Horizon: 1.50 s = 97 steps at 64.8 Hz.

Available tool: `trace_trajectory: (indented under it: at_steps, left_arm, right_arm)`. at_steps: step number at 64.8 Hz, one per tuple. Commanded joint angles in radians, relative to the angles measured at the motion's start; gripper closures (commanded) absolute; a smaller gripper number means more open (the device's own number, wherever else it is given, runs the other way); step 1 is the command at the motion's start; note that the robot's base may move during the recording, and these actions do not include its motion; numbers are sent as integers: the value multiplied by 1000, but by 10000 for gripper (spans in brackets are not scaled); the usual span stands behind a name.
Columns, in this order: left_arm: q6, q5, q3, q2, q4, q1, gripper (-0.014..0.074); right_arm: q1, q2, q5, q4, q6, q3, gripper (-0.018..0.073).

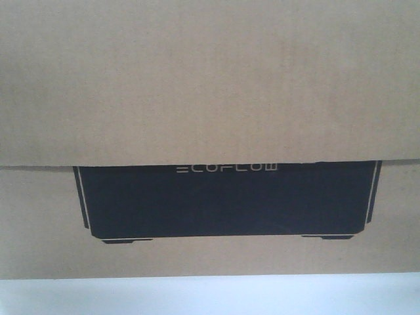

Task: Grab box from left shelf to table start
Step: 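Withdraw both grippers away from the box on the table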

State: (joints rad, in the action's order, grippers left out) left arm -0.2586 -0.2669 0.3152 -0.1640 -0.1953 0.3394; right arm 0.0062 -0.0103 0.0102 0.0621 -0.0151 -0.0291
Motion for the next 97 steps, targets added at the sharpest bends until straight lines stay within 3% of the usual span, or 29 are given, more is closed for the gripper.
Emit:
trace_trajectory:
  at_steps: [1,39,43,52,55,61,69,82,97]
  left_arm:
    - [-1,88,29,-9,-5,8,691]
    - [-1,90,13,-3,-2,1,691]
    - [4,90,-2,8,45,-17,691]
    - [303,210,-78,33,293,-127,691]
    - [343,267,-114,42,339,-170,691]
    - [343,348,-168,65,345,-232,691]
    - [339,354,-236,111,354,-272,691]
    - [335,373,-343,188,354,-253,691]
    - [326,359,-343,186,324,-248,691]
  right_arm:
    - [0,-13,98,-9,0,17,504]
    - [0,-13,98,-9,0,17,504]
    - [0,-13,98,-9,0,17,504]
    - [0,-13,98,-9,0,17,504]
    - [0,-13,98,-9,0,17,504]
    - [0,-13,98,-9,0,17,504]
    - [0,-13,98,-9,0,17,504]
    - [0,-13,98,-9,0,17,504]
    - [0,-13,98,-9,0,17,504]
